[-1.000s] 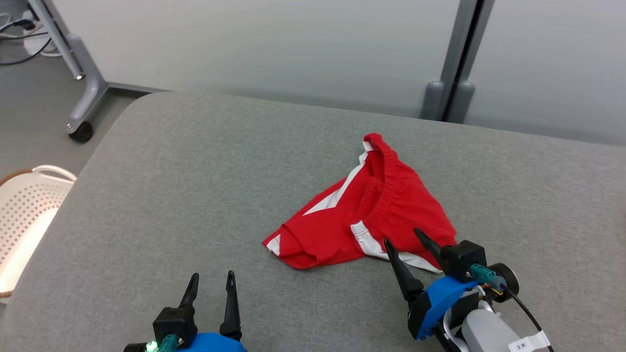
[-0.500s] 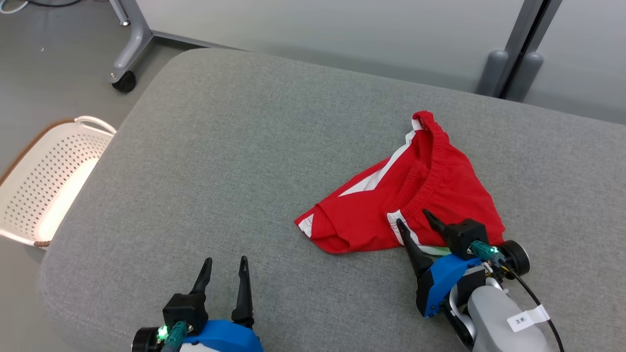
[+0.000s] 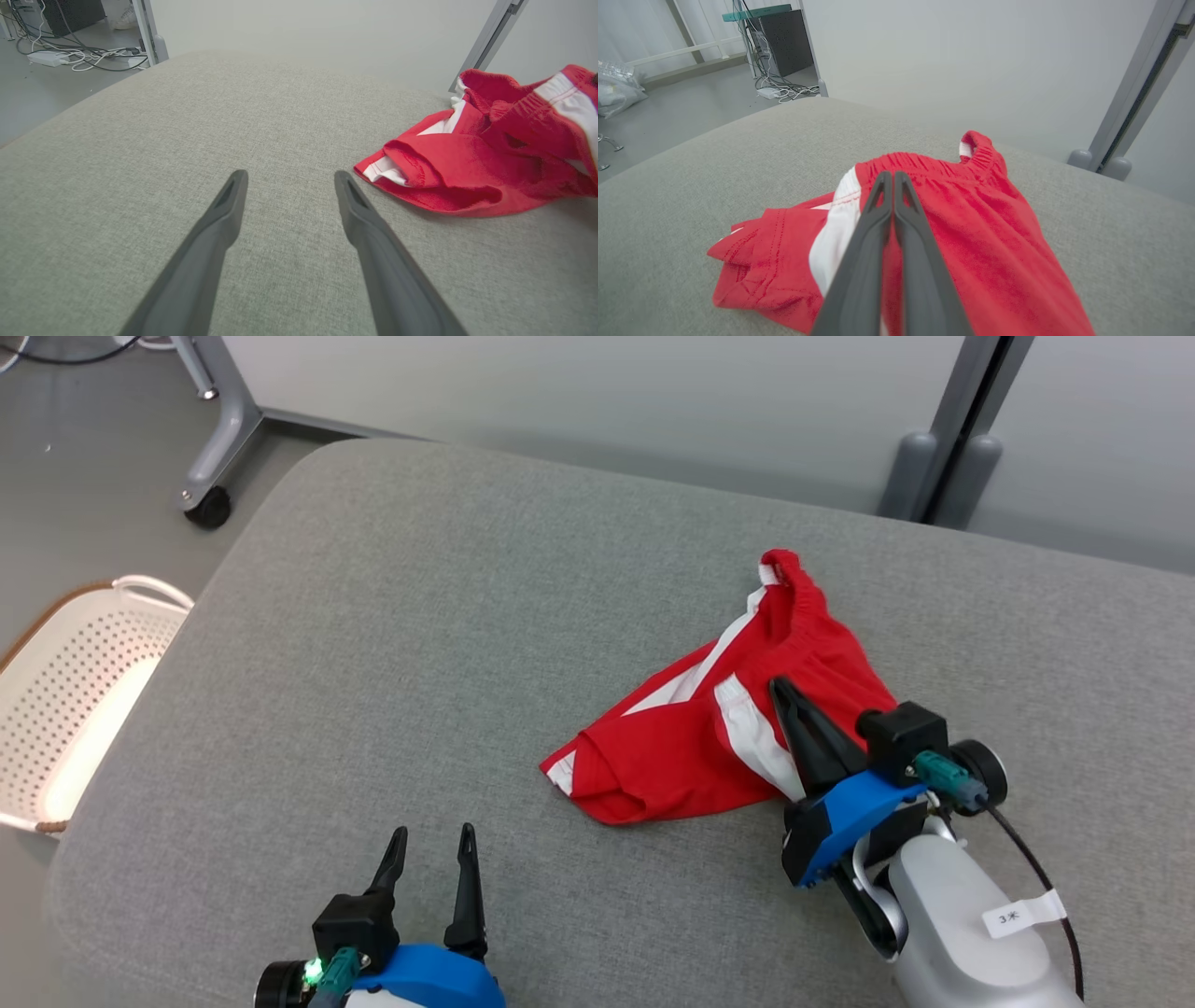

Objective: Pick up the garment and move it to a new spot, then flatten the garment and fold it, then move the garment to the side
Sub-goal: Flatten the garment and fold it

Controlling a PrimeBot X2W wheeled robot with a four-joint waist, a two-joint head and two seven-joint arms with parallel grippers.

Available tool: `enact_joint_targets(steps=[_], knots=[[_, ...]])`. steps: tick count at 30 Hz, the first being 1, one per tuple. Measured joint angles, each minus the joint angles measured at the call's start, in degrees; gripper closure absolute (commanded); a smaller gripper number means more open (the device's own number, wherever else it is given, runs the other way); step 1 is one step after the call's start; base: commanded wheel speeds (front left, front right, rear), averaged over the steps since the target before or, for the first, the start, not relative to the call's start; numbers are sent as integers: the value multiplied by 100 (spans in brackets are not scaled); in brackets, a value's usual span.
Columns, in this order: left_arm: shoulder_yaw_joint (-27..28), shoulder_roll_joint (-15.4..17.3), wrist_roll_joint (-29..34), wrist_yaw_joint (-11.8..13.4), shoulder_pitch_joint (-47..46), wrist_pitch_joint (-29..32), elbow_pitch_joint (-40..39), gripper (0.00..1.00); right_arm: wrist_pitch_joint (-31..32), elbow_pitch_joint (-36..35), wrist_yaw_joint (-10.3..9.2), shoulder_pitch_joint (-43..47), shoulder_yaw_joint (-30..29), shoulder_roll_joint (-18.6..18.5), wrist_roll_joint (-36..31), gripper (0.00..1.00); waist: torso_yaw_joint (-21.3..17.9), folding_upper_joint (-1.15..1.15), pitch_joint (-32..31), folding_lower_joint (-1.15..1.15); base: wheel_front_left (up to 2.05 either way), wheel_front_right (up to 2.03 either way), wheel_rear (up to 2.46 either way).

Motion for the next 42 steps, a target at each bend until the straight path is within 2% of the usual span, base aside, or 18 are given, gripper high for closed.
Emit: enact_joint_targets(steps=[3,6,10,13,15,19,23,26,27,28,29,30,32,35,42], knots=[[36,-1,3,-11,33,0,29,0,-1,-427,0,-8,21,0,350,100,-90,0,-95,-1,0,0,0],[65,-2,34,-49,41,0,59,0,-1,-938,-1,-132,303,-18,910,100,-162,0,-197,0,0,0,0],[57,0,46,-104,81,0,155,0,0,-1657,-1,-399,494,-2,2175,100,-198,0,-374,-1,0,0,0],[44,-1,60,-119,171,0,229,0,-2,-2160,-1,-578,320,2,3007,100,-207,-1,-505,-1,0,0,0],[57,-1,105,-123,247,0,260,0,-2,-2326,-1,-602,104,7,3274,100,-237,-1,-578,-1,0,0,0],[157,-1,141,-138,337,0,289,0,-7,-2214,0,-344,-410,18,3171,100,-415,-2,-628,-1,0,0,0],[236,0,141,-162,347,0,264,0,0,-1558,-1,265,-1324,5,2557,100,-710,-2,-563,-1,0,0,0],[241,0,142,-164,287,-1,235,0,-2,-942,-1,586,-2046,-5,1830,100,-955,-1,-462,-1,0,0,0],[241,-1,144,-166,249,0,226,0,-1,-734,-1,672,-2196,-16,1506,90,-1033,-1,-428,0,0,0,0],[231,-2,148,-175,211,0,223,0,-1,-569,-1,755,-2350,-11,1228,28,-1110,-1,-396,0,0,0,0],[222,-2,151,-192,174,0,220,0,0,-411,-1,808,-2507,0,1007,0,-1187,-1,-362,0,0,0,0],[222,-2,151,-192,174,0,220,0,0,-411,-1,808,-2507,0,1007,0,-1187,-1,-362,0,0,0,0],[129,0,180,-260,89,0,211,0,-2,-289,-1,879,-2945,-2,591,0,-1399,-1,-276,0,0,0,0],[1,-1,189,-353,-7,0,172,0,-2,-377,-1,918,-3100,-9,495,0,-1592,-1,-208,0,0,0,0],[-670,-4,-142,-783,-133,0,409,0,-2,-630,-1,922,-2793,-7,871,0,-1967,-1,-96,0,0,0,0]])
